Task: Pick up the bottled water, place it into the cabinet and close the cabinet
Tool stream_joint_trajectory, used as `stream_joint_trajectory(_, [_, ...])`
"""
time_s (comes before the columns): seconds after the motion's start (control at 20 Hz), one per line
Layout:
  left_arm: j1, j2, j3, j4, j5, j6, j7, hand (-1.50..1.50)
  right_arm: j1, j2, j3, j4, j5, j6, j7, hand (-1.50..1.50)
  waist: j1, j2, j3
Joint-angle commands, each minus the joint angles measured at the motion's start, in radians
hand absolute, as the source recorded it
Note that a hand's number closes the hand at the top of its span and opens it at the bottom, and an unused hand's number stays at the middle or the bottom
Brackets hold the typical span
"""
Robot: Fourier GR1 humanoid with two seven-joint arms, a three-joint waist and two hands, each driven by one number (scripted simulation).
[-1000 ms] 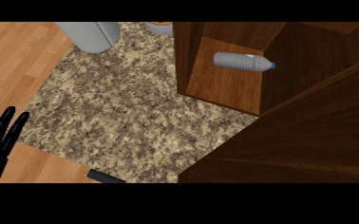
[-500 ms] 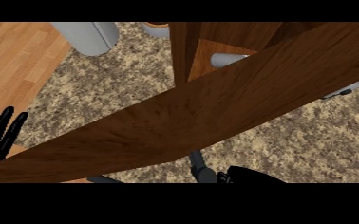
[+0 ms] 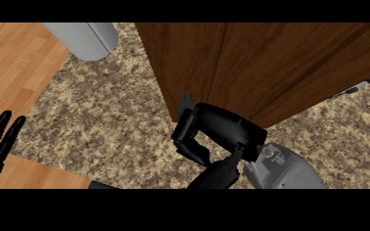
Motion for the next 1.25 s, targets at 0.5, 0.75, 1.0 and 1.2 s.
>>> stream_joint_trajectory(0.5, [0.026, -0.011, 0.032, 0.039, 0.001, -0.043, -0.028, -1.5, -0.517, 0.068, -0.19, 0.575, 0.082, -0.418, -0.107, 1.5, -0.045, -0.002, 0.006])
stream_joint_trajectory(0.75, [0.042, -0.003, 0.046, 0.051, 0.019, -0.072, -0.023, -1.5, -0.584, 0.068, -0.214, 0.662, 0.027, -0.515, -0.141, 1.5, -0.049, -0.001, 0.007])
stream_joint_trajectory(1.0, [0.047, -0.008, 0.066, 0.049, 0.03, -0.062, -0.028, -1.5, -0.595, 0.068, -0.237, 0.699, -0.044, -0.577, -0.169, -1.5, -0.072, -0.003, 0.009])
stream_joint_trajectory(1.2, [0.061, -0.014, 0.065, 0.061, 0.025, -0.072, -0.034, -1.5, -0.602, 0.068, -0.213, 0.723, -0.078, -0.62, -0.19, -1.5, -0.071, 0.0, 0.008])
